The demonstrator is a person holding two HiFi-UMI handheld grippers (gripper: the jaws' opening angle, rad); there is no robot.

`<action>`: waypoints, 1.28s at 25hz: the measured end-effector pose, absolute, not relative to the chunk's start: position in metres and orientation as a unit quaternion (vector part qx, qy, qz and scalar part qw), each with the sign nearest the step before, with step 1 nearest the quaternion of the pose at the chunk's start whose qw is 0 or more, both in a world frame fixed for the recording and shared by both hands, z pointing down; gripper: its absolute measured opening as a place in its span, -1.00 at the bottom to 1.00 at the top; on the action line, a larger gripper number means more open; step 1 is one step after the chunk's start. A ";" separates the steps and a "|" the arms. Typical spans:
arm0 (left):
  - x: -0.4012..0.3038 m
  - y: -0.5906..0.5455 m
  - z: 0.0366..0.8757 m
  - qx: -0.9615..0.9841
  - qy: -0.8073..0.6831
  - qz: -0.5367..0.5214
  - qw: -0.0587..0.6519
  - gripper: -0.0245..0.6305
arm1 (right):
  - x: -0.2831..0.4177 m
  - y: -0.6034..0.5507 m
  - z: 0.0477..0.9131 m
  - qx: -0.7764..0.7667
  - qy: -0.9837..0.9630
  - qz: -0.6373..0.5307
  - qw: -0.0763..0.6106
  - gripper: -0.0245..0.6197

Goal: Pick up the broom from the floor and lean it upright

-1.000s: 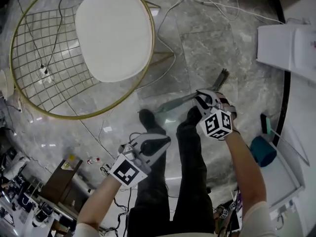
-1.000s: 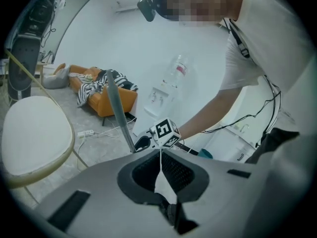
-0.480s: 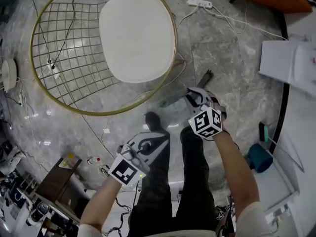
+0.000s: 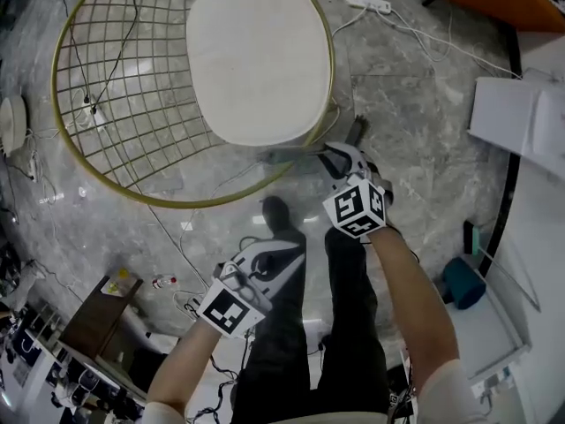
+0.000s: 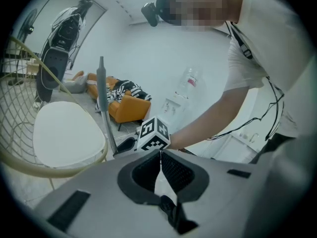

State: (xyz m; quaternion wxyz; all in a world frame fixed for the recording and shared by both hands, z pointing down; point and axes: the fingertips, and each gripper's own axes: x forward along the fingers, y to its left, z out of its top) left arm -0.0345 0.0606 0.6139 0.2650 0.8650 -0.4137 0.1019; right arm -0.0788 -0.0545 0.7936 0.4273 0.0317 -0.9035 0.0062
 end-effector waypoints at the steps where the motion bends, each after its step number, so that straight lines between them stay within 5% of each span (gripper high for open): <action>1: -0.035 0.062 0.615 0.864 -0.414 0.102 0.266 -0.89 | -0.080 -0.055 0.794 0.033 -0.904 0.006 0.427 -0.67; 15: -0.043 0.074 0.611 0.860 -0.425 0.101 0.263 -0.89 | -0.094 -0.041 0.788 -0.001 -0.903 -0.025 0.428 -0.39; 32: -0.086 0.075 0.493 0.825 -0.490 0.083 0.267 -0.89 | -0.065 -0.042 0.595 0.046 -0.919 0.021 0.391 -0.57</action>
